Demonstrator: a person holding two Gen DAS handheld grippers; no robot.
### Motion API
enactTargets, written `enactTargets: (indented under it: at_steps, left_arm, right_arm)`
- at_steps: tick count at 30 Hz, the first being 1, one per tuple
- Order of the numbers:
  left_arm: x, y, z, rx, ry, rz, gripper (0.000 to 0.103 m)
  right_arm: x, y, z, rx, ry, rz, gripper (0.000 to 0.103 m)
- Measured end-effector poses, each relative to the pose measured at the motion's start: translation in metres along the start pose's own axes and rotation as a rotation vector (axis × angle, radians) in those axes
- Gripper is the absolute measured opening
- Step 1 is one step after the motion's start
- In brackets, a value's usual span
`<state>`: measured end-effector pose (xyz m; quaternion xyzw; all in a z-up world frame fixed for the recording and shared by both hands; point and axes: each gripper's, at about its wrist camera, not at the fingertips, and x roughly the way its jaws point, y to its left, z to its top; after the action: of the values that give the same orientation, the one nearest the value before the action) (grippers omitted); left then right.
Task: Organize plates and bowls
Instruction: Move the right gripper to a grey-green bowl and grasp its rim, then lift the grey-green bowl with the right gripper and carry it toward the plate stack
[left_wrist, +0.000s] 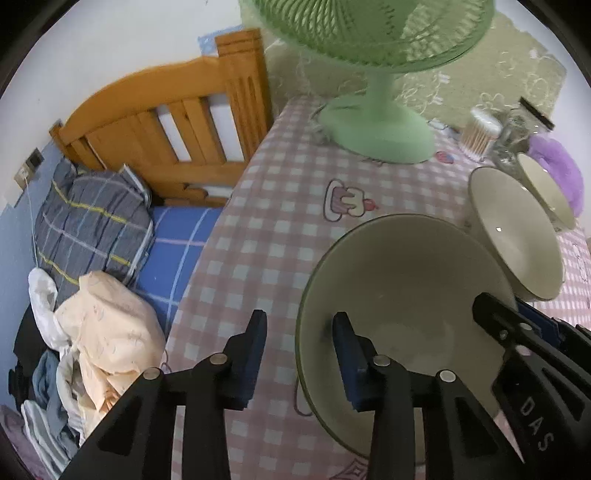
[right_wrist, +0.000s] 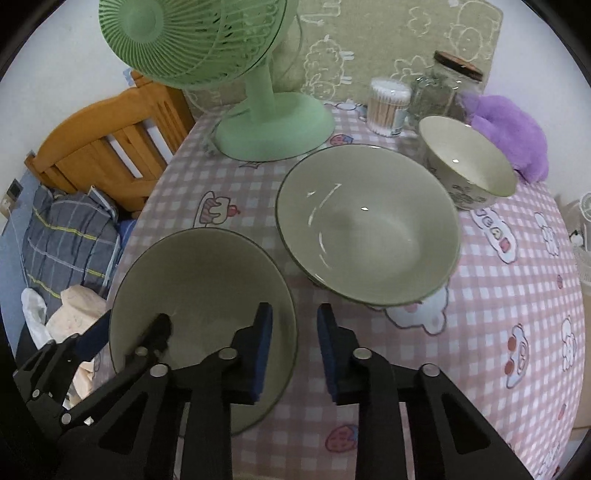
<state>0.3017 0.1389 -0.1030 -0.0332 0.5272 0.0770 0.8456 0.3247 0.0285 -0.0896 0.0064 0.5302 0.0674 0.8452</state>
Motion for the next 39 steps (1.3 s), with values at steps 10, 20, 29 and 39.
enactTargets:
  at_steps: [10,20,29,39]
  left_arm:
    - [0.001,-0.010,-0.001,0.037,0.013,-0.002,0.019]
    - [-0.025,-0.014,-0.013,0.068,0.005,-0.004,0.019]
    - [-0.072,-0.019,-0.026,0.095,-0.051,-0.031,0.019]
    - [-0.122,-0.043,-0.054,0.153,-0.109,-0.082,0.019]
  right_arm:
    - [0.005,0.007,0.005,-0.042,0.016,-0.004,0.016]
    - [-0.021,0.005,-0.009,-0.054,0.013,-0.022,0.016]
    - [-0.072,-0.002,-0.029,-0.018,-0.047,-0.041,0.016]
    - [-0.132,-0.029,-0.066,0.046,-0.114,-0.087,0.016]
